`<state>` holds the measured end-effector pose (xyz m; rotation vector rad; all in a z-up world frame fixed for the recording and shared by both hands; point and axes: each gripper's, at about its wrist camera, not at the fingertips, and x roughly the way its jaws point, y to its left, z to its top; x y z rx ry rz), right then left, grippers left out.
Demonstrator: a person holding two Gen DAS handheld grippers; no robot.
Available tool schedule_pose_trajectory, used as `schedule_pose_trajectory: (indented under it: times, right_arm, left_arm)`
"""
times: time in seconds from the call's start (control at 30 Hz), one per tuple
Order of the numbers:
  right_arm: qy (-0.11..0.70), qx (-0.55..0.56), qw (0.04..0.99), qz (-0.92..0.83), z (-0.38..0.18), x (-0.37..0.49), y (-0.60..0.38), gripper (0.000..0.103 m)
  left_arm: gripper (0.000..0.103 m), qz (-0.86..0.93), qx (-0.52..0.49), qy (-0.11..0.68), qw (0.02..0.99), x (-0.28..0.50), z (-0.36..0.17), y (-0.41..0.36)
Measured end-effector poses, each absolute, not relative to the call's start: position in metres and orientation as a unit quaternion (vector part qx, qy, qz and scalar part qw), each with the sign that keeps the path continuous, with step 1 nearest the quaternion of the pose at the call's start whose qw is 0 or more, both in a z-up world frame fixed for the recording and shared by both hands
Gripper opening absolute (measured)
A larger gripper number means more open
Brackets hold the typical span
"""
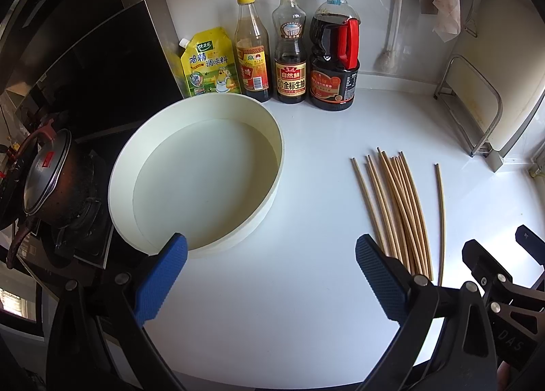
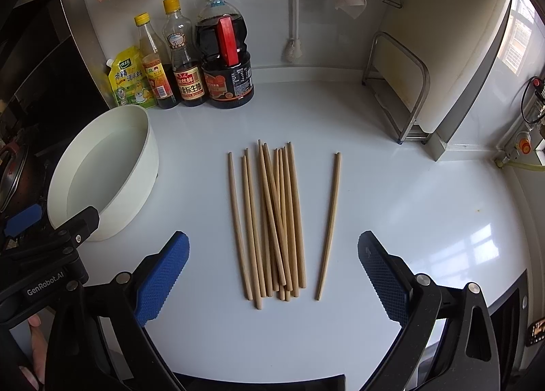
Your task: Organize utensils
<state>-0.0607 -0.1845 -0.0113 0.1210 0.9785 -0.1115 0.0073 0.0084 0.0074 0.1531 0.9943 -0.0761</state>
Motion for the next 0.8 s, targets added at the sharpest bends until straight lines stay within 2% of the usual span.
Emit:
schedule_pose_trajectory:
  times: [0.8]
  right_arm:
    - [0.471,0.069,0.878,-0.047,-0.0174,-0.063,-0.1892,0.095]
  left_arm:
    - [0.097,-0.05,0.069,0.479,0.873,0.0062,0.0012,0.0045]
